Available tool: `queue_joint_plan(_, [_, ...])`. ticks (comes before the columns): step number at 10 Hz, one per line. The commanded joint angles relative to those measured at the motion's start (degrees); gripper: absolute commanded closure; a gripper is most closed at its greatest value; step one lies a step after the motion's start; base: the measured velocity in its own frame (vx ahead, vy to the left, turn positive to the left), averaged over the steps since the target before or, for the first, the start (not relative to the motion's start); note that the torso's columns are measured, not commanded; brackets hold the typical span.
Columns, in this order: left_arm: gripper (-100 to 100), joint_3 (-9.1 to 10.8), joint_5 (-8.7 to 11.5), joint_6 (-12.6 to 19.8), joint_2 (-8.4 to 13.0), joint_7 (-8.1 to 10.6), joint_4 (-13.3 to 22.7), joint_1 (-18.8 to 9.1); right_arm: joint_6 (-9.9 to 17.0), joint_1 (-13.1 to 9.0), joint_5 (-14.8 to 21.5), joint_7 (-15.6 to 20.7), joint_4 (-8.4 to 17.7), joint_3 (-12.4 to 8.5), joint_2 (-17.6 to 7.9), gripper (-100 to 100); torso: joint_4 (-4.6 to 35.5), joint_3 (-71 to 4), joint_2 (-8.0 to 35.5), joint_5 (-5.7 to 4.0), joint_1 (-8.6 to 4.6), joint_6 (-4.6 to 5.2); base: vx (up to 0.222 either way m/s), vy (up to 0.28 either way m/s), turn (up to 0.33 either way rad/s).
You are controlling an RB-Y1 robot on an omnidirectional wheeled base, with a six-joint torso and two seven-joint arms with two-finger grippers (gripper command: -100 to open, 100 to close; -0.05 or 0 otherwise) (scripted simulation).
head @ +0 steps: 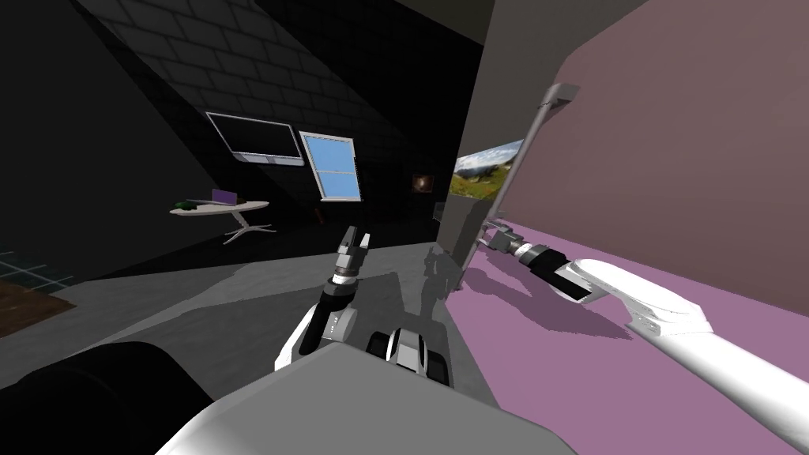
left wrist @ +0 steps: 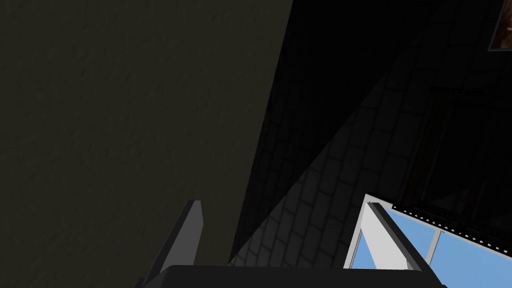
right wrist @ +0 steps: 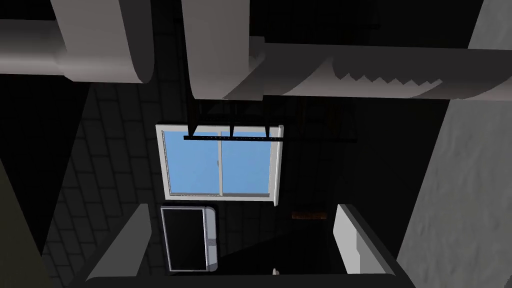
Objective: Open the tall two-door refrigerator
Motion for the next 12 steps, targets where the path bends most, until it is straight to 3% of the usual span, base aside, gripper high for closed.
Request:
queue_joint_plan(1, [0,0.00,0.00,0.00,0.00,0.00,0.00,-0.01,0.01,0.05,0.00,0.03,0.10,-0.09,-0.03,-100,0.00,0.03,0.06,0.01,0.03,-0.03,0.011,-0.001,0.003])
queue_joint_plan(2, [0,0.00,0.00,0.00,0.00,0.00,0.00,-0.01,0.01,0.04,0.00,0.02,0.09,-0.08,-0.03,100,0.01,0.03,0.06,0.01,0.05,-0.02,0.000,0.000,0.000])
queue_joint_plan(3, [0,0.00,0.00,0.00,0.00,0.00,0.00,-0.01,-1.12,0.26,-0.51,0.18,-2.62,0.45,-0.11,100,-0.02,-0.02,-0.03,0.01,0.05,-0.02,-0.094,0.013,0.079])
queue_joint_plan(11, [0,0.00,0.00,0.01,-0.01,0.00,0.01,-0.03,-5.67,1.12,-2.56,0.82,-13.45,2.58,-0.43,100,-0.10,-0.19,-0.28,0.02,0.08,-0.03,-0.191,0.004,0.065])
queue_joint_plan(12, [0,0.00,0.00,0.01,0.00,0.00,0.01,-0.03,-5.38,1.19,-2.46,0.85,-12.45,2.22,-0.40,100,-0.06,-0.12,-0.18,0.02,0.04,-0.01,-0.071,0.002,0.007])
